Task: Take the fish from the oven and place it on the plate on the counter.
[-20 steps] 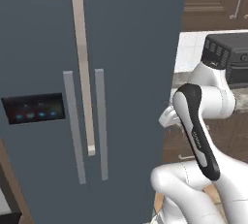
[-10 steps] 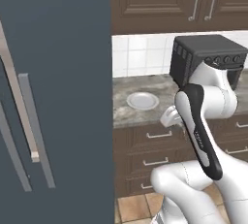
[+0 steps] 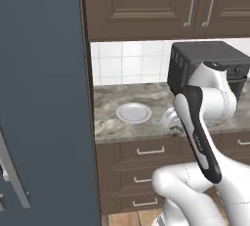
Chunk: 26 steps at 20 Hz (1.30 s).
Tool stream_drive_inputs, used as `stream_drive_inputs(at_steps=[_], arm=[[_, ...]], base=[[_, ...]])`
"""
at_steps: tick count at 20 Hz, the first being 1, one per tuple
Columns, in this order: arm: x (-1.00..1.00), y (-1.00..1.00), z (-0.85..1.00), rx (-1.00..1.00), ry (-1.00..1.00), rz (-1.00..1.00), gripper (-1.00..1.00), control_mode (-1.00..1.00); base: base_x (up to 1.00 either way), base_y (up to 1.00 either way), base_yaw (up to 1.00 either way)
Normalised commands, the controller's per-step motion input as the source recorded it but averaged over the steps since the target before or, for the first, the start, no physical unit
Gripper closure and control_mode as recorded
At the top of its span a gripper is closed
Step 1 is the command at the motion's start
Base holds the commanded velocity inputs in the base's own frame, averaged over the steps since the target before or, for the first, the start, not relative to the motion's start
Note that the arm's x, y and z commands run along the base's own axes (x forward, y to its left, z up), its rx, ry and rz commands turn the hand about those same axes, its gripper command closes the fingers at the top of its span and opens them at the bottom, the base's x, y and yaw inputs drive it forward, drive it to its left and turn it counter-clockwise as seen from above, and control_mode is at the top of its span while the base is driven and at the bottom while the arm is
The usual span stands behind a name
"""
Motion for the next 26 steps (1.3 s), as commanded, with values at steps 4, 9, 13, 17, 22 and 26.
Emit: stream_drive_inputs(at_steps=[4,9,13,17,22,26], arm=[[0.0,0.0,0.0,0.0,0.0,0.0,1.0,1.0],[0.0,0.0,0.0,0.0,0.0,0.0,1.0,1.0],[0.0,0.0,0.0,0.0,0.0,0.0,1.0,1.0],[0.0,0.0,0.0,0.0,0.0,0.0,1.0,1.0],[0.01,0.03,0.0,0.0,0.0,0.0,1.0,-1.0],[0.02,0.44,0.0,0.0,-0.01,0.01,1.0,-1.0]], base=[[0.56,-0.57,0.0],[0.64,-0.03,0.0],[0.58,0.01,0.0],[0.38,0.09,0.0],[0.12,0.09,0.0],[0.0,0.0,0.0]])
